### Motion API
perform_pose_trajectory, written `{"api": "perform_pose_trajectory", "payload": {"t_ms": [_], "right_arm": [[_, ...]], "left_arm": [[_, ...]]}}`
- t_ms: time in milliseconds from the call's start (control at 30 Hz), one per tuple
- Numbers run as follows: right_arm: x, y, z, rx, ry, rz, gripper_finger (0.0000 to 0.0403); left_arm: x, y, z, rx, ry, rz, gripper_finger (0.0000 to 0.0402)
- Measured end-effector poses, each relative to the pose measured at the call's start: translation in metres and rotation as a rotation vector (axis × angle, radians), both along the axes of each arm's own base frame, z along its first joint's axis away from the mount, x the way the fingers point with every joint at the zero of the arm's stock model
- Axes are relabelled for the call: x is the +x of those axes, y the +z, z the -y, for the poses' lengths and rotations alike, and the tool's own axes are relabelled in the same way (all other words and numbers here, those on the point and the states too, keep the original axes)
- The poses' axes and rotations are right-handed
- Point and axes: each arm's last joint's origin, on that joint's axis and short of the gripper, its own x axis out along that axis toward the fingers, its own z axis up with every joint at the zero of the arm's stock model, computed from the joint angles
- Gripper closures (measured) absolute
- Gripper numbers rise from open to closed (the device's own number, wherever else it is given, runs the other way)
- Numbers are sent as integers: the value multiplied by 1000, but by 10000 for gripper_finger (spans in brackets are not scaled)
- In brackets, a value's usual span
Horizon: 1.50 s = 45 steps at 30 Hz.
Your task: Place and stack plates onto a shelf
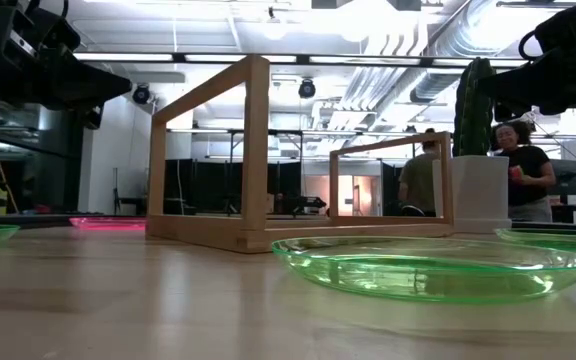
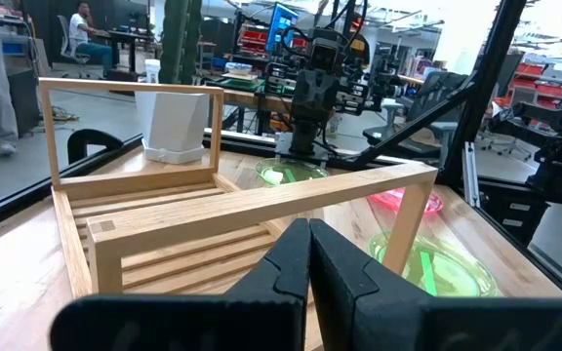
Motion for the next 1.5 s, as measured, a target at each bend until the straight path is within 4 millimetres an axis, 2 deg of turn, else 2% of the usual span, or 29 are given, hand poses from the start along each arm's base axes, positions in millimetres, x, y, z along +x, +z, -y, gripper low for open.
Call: {"api": "perform_pose_trajectory", "payload": {"t_ms": [500, 600, 700, 833, 933, 1000, 1100, 1267, 1367, 1500], "right_arm": [[0, 0, 0, -1, 0, 0, 402], [0, 5, 0, -2, 3, 57, 402], [-2, 21, 0, 140, 8, 213, 402], [-15, 54, 4, 581, 38, 600, 402], [-21, 63, 7, 860, 48, 722, 402], [-18, 71, 6, 931, 90, 657, 402], [-4, 87, 0, 978, 169, 438, 402], [33, 113, -13, 1006, 96, 0, 402], [50, 113, -24, 1062, -19, -375, 399], [59, 103, -47, 1182, -187, -856, 375]], "left_arm": [[0, 0, 0, 0, 0, 0, 401], [0, 0, 0, 0, 0, 0, 401], [0, 0, 0, 0, 0, 0, 401], [0, 0, 0, 0, 0, 1, 401], [0, 0, 0, 0, 0, 0, 401], [0, 0, 0, 0, 0, -1, 401], [0, 0, 0, 0, 0, 0, 401], [0, 0, 0, 0, 0, 0, 401], [0, 0, 0, 0, 0, 0, 401], [0, 0, 0, 0, 0, 0, 401]]}}
